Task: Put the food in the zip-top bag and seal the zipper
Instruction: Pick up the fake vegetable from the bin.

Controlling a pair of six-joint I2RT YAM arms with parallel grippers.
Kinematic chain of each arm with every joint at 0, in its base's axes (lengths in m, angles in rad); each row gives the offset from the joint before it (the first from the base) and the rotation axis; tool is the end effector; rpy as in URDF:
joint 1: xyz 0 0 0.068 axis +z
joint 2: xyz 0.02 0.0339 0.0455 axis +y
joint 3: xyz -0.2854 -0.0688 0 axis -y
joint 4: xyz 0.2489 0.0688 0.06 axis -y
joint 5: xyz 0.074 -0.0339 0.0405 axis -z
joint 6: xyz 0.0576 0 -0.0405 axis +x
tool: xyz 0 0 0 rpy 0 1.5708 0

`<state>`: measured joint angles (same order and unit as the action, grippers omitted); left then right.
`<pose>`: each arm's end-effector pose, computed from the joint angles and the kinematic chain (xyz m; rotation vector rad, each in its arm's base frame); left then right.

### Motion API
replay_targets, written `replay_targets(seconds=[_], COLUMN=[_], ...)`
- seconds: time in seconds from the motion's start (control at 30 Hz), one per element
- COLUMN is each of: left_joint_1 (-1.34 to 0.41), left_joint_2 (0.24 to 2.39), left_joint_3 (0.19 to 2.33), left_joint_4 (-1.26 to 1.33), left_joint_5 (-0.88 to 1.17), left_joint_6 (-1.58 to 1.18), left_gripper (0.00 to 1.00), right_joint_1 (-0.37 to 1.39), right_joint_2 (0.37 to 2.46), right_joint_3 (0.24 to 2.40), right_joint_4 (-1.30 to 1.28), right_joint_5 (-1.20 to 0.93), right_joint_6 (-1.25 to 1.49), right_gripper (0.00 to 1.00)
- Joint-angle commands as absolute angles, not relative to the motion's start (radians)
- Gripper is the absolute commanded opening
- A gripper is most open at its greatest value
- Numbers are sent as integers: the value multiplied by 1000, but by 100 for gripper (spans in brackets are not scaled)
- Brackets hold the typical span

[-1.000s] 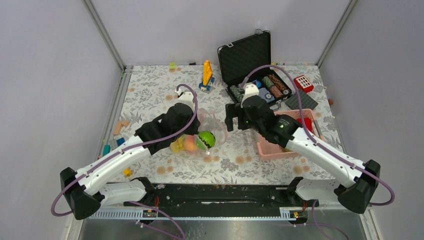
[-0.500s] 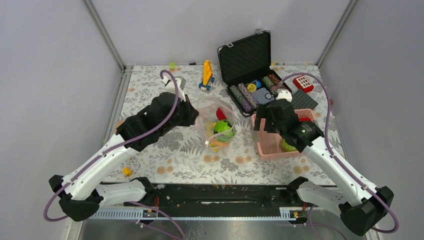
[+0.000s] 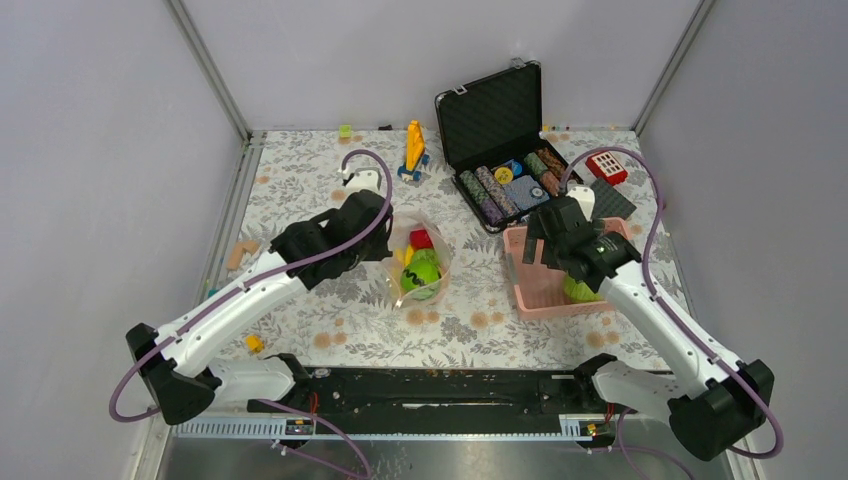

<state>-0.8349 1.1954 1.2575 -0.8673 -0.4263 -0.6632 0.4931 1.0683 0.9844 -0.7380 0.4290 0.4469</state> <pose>0.1839 -0.1676 0.3632 -0.0025 2.3012 -0.2652 0.2066 0.0838 0.3100 0.1432 2.2955 -0.0372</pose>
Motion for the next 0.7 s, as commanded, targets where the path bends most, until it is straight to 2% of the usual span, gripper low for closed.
replay_targets(seconds=[0.0,0.37,0.67], left_joint_1=[-829,-829,-830], left_joint_2=[1177,1164,1137], left_joint_3=[1259,1277,1272], left_joint_4=[-859,-849,-802], left_joint_5=[-482,-507,-438], left_joint_6=[-651,-603,-588], left_gripper=[0,0,0], right_joint_1=[446,322,230], right_joint_2=[1104,1126,1239], right_joint_3=[1024,936,903], right_joint_4=[-826,-858,-840], right_joint_5=[524,478,452], right_joint_6=[512,560,552], right_gripper=[100,100,100])
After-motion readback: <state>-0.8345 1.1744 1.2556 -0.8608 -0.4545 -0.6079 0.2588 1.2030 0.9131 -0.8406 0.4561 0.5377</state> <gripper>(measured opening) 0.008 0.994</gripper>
